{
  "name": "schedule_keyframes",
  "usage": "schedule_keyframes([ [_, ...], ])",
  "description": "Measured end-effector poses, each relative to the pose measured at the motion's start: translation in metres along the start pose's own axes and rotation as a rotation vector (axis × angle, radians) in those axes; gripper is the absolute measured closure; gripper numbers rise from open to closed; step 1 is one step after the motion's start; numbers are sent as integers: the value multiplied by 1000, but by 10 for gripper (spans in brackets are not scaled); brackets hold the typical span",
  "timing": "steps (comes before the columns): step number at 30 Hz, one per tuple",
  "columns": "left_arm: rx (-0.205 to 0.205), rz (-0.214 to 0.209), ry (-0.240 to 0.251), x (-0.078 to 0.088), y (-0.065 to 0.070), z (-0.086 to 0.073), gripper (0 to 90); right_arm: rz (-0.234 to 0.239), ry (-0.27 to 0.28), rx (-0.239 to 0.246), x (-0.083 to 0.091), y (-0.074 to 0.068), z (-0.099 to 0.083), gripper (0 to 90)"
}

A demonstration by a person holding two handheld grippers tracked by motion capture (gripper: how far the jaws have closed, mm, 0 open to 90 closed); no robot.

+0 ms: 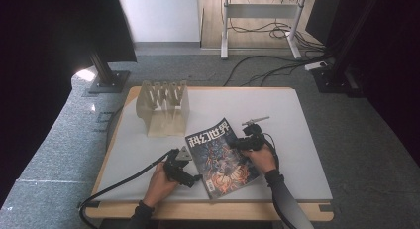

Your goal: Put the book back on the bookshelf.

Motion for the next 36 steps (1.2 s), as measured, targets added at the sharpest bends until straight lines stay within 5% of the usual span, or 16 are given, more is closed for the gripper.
schedule_keyframes([
  [6, -1, -1, 1, 0, 0, 0, 0, -43, -56, 63, -10, 0, 19, 680],
  [9, -1, -2, 2, 0, 0, 0, 0, -22, -35, 115, 4, -11, 22, 798],
  [16, 1, 0, 3, 0, 1, 0, 0, -40, -17, 203, 24, -35, 24, 813],
  [27, 13, -10, 6, 1, 0, -1, 4, -57, 45, 241, 49, -60, 27, 817],
  [36, 67, -127, 31, 10, -9, -1, 8, -74, 111, 283, 79, -76, 29, 818],
])
Point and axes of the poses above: each handheld gripper's, and its own axes: x roughly backward along the jaws, z roughly out of its top, y roughly to its right, the point moved 6 cm from there along -x, roughly forward along the jaws, and after that the axes turned 15 degrees about -y, right-handed, at the moved point
